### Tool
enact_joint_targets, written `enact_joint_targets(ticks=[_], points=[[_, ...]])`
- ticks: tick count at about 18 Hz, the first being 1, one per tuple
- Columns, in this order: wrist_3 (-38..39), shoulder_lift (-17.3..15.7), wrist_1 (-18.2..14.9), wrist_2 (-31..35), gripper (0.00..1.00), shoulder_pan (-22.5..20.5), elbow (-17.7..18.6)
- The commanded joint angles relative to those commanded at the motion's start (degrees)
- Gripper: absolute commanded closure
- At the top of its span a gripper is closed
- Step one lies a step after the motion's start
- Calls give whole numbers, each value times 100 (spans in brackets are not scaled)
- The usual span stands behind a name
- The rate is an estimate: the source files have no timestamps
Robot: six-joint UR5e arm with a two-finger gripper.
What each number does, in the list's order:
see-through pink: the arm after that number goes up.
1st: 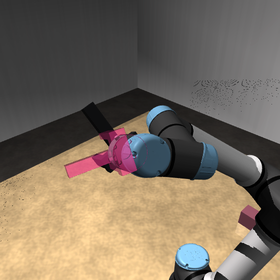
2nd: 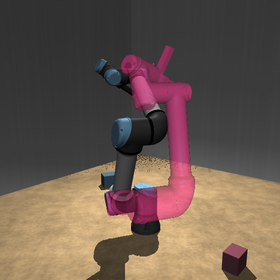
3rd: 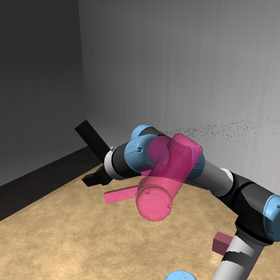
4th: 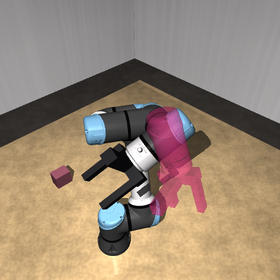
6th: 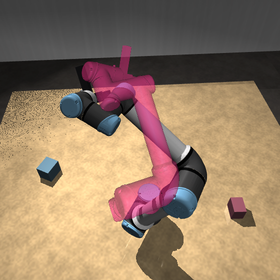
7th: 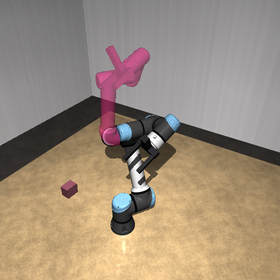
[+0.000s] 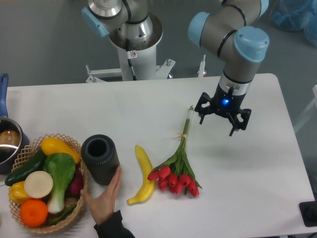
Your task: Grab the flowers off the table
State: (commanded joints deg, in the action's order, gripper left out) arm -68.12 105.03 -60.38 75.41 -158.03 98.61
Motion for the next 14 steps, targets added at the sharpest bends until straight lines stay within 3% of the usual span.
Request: enact_joint_targets(ticks=[7,14], points=[[-158,18,0,-9,0,-88,61],[-167,351,0,-17,0,-97,202]])
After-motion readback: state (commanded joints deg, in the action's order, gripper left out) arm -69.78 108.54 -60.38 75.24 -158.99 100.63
